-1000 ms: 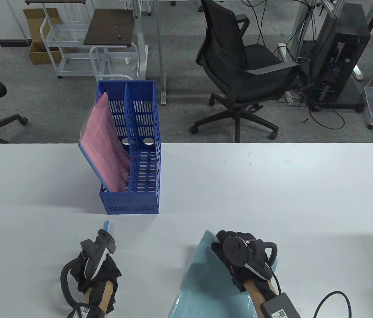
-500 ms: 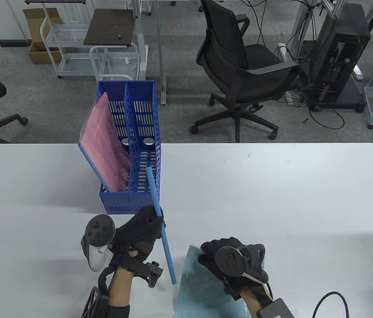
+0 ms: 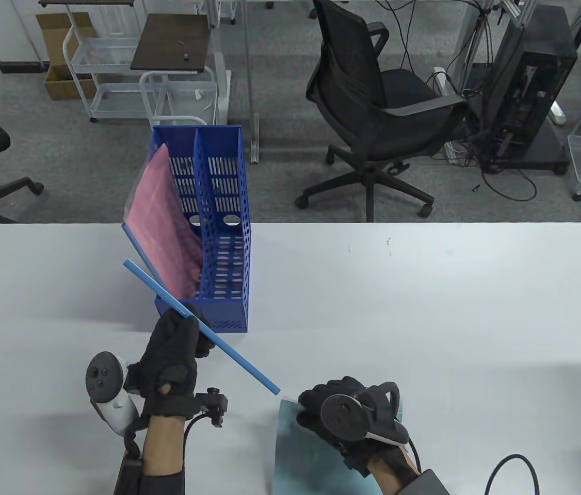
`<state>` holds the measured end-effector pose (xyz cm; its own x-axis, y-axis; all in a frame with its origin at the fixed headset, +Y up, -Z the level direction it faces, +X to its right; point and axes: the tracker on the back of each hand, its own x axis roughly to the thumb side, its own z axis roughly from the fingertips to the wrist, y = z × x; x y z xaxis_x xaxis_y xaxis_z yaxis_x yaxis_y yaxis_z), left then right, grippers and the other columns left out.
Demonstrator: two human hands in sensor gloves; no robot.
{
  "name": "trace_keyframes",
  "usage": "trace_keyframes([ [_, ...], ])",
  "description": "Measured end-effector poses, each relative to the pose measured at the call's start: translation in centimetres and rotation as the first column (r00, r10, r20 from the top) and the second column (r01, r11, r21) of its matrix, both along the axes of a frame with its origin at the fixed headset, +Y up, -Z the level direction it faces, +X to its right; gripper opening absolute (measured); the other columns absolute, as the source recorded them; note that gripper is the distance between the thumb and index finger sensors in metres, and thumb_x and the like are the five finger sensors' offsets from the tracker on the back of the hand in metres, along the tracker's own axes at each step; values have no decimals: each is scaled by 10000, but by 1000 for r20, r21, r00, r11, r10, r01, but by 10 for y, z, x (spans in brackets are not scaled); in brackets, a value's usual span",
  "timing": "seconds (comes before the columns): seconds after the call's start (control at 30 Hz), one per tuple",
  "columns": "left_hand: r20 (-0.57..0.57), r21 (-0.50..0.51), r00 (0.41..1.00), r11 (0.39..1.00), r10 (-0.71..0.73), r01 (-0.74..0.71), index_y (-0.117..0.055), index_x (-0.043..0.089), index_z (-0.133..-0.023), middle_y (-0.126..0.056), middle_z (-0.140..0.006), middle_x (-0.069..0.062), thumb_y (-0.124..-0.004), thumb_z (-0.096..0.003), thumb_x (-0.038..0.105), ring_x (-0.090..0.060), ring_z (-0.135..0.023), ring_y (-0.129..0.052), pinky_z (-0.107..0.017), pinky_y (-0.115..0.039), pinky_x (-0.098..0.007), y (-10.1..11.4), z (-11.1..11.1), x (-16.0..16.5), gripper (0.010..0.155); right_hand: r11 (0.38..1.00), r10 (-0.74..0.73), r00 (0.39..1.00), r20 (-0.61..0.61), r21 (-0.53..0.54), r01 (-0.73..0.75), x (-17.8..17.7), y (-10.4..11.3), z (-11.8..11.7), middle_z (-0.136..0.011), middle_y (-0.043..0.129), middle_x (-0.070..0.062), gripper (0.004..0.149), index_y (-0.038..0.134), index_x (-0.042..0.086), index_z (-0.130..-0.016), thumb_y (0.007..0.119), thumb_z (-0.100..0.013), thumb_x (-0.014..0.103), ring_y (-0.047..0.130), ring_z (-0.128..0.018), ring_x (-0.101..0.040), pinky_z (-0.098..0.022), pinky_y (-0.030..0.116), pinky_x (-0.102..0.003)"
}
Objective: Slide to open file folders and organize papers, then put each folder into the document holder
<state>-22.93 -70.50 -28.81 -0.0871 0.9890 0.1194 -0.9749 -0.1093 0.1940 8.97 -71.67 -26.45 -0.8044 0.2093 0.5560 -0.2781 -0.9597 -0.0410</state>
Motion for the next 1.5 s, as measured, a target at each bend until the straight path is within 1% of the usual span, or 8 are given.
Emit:
trace_keyframes([
  [0.3,98,8,993,998,-65,64,-839,226,-906,-964,-756,-35,-828,-456,415,-200,-464,-1055,-383,-909,-382,3,-4,10,488,1000,16,1000,-21,-9,-16,-4,-2,2,-462,1037,41,430,926,257,-656,880,-292,482,1001,-312,-170,-433,883,-408],
  [0.47,204,41,949,970,-241,238,-853,242,-903,-976,-756,-25,-836,-454,419,-194,-467,-1065,-388,-916,-377,10,-7,27,483,997,58,997,-46,-38,-60,-9,-5,3,-460,1039,37,422,930,256,-653,879,-298,479,1003,-313,-172,-434,882,-412],
  [0.63,351,59,790,854,-502,517,-882,246,-886,-1001,-729,-19,-848,-440,426,-176,-436,-1088,-366,-938,-360,9,-9,75,482,996,31,999,-43,-83,-35,-8,-6,1,-451,1040,37,414,937,257,-645,871,-301,477,1003,-309,-168,-430,885,-408],
  [0.87,585,18,615,766,-529,643,-879,235,-899,-984,-723,-53,-851,-453,404,-199,-432,-1059,-369,-911,-387,-20,-7,128,478,963,-196,964,180,-153,224,32,-2,-20,-406,1047,30,395,969,244,-620,863,-316,473,1000,-267,-156,-401,894,-393],
  [0.93,597,18,610,769,-521,639,-876,225,-904,-979,-717,-70,-849,-458,395,-217,-426,-1043,-369,-895,-404,-23,-6,135,478,937,-246,939,240,-188,294,46,-2,-25,-402,1050,27,390,979,245,-613,866,-318,473,999,-268,-160,-406,891,-392],
  [1.07,655,52,518,717,-550,695,-901,213,-883,-1001,-681,-81,-851,-453,400,-219,-391,-1049,-343,-898,-408,-25,-4,147,472,865,-372,851,372,-194,463,78,-4,-34,-396,1050,20,384,987,240,-609,864,-327,470,995,-261,-162,-398,889,-391],
  [1.23,719,74,436,684,-541,726,-905,209,-882,-1005,-680,-85,-850,-456,397,-229,-392,-1054,-345,-901,-410,-26,-4,150,469,836,-411,796,444,-165,523,97,-2,-40,-396,1050,22,384,987,242,-610,860,-329,471,994,-259,-158,-397,890,-386],
  [1.5,760,93,369,652,-534,753,-901,210,-883,-1003,-682,-87,-849,-458,397,-227,-397,-1055,-349,-900,-411,-29,-3,152,467,816,-430,752,500,-140,560,112,-5,-43,-394,1051,22,383,989,244,-608,857,-330,472,994,-253,-155,-391,893,-382],
])
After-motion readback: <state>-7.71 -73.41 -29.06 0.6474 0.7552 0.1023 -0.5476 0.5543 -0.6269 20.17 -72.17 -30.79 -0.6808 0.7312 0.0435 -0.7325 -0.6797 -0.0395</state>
